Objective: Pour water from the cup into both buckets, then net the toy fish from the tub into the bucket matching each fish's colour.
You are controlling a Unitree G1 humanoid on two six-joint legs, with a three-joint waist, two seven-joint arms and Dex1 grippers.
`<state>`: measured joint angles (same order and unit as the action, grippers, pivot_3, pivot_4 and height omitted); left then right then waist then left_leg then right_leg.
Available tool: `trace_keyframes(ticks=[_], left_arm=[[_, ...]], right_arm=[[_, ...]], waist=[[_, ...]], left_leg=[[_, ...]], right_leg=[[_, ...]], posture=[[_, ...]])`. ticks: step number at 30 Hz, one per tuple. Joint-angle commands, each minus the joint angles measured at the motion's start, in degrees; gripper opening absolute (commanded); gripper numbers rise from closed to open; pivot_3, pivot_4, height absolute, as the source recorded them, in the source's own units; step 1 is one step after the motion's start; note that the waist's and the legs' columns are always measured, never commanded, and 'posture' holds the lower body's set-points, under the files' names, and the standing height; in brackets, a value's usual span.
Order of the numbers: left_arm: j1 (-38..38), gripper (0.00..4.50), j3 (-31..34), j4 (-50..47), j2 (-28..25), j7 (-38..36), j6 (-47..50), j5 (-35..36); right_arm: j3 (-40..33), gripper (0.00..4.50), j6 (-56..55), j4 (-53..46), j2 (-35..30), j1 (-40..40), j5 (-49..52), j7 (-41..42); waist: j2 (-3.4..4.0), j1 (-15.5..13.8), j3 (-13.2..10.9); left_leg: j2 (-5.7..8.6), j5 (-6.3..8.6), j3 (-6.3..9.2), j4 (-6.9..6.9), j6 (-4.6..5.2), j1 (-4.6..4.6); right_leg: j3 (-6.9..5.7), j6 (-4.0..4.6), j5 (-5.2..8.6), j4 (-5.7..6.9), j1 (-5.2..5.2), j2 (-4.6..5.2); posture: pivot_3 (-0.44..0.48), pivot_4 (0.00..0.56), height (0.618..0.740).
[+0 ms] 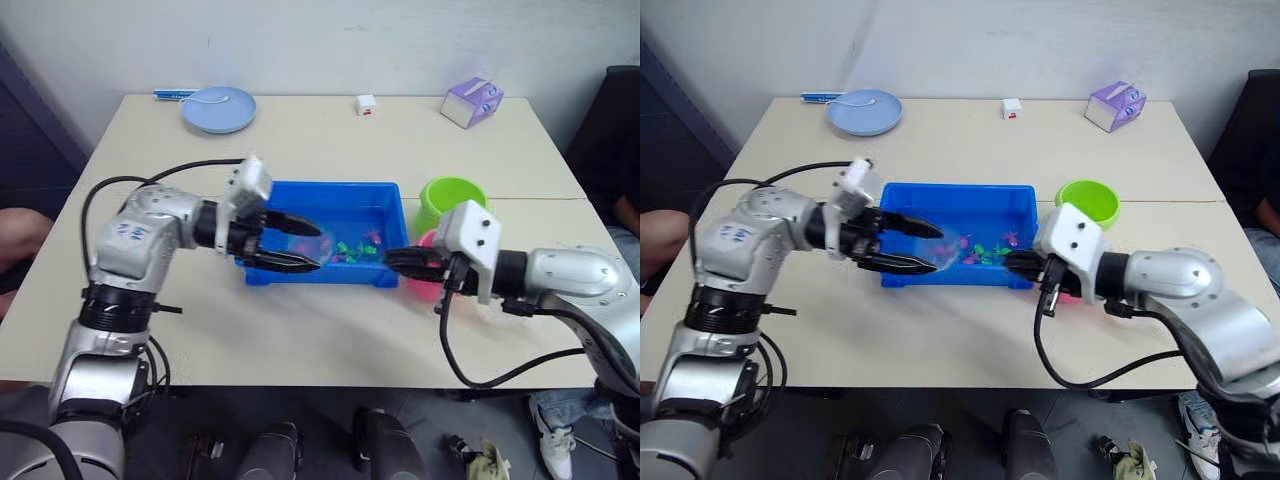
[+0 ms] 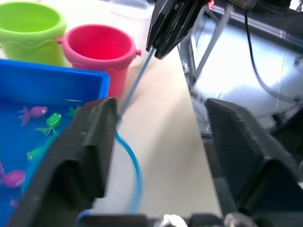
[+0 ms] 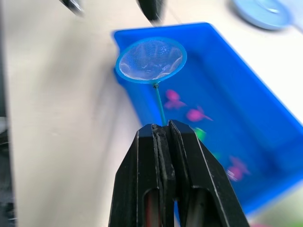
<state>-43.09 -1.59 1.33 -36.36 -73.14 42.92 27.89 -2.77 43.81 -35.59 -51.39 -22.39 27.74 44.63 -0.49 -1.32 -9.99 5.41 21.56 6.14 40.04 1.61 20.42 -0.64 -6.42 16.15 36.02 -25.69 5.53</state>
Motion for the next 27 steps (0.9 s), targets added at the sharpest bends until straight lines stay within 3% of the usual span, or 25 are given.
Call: trace_keyframes(ticks=[1, 5, 12, 20, 27], left_arm=[[4.1, 4.5, 1.9, -3.5, -1.6, 3.6, -2.1, -0.7], [6.6, 4.5, 2.5, -5.3, -0.1, 9.0, -2.2, -0.8], [8.0, 4.5, 1.6, -7.2, 2.4, 13.7, -2.8, -0.5], [8.7, 4.5, 1.2, -8.2, 2.7, 15.1, -3.2, -0.2], [9.0, 4.5, 1.4, -8.9, 2.5, 15.9, -3.1, 0.1]], right_arm=[[-1.2, 0.79, -5.3, 1.4, -5.8, 0.4, -8.4, -1.1], [6.3, 0.79, -17.7, 8.7, -9.8, -2.6, -23.2, -3.0], [16.8, 0.79, -41.3, 25.3, -10.5, -11.8, -42.4, -2.3], [21.8, 0.79, -59.5, 40.7, -6.9, -20.1, -51.1, -1.7], [21.3, 0.79, -65.3, 43.8, -4.6, -20.5, -53.0, -1.0]], waist=[[0.01, 0.0, 0.0], [0.01, -0.2, 0.0], [0.01, 0.2, 0.0], [0.02, 1.0, 0.0], [0.02, 1.4, 0.0]], left_leg=[[0.01, 0.0, -0.01, -0.01, 0.0, -0.01], [0.03, 0.0, -0.02, 0.02, 0.0, -0.01], [0.03, 0.0, -0.22, -0.05, -0.01, -0.02], [-0.01, 0.0, -0.35, -0.06, -0.02, -0.03], [0.0, 0.0, -0.32, -0.05, -0.02, -0.01]], right_leg=[[0.02, 0.0, 0.0, 0.0, 0.0, 0.01], [0.0, 0.0, 0.0, -0.07, 0.02, 0.01], [0.07, 0.0, 0.0, -0.04, -0.14, -0.02], [-0.02, 0.0, 0.0, -0.04, -0.23, -0.05], [-0.04, 0.0, 0.0, -0.03, -0.22, -0.06]], posture=[[0.0, 0.15, 0.74], [0.0, 0.15, 0.74], [0.0, 0.15, 0.74], [0.0, 0.15, 0.74], [0.0, 0.15, 0.74]])
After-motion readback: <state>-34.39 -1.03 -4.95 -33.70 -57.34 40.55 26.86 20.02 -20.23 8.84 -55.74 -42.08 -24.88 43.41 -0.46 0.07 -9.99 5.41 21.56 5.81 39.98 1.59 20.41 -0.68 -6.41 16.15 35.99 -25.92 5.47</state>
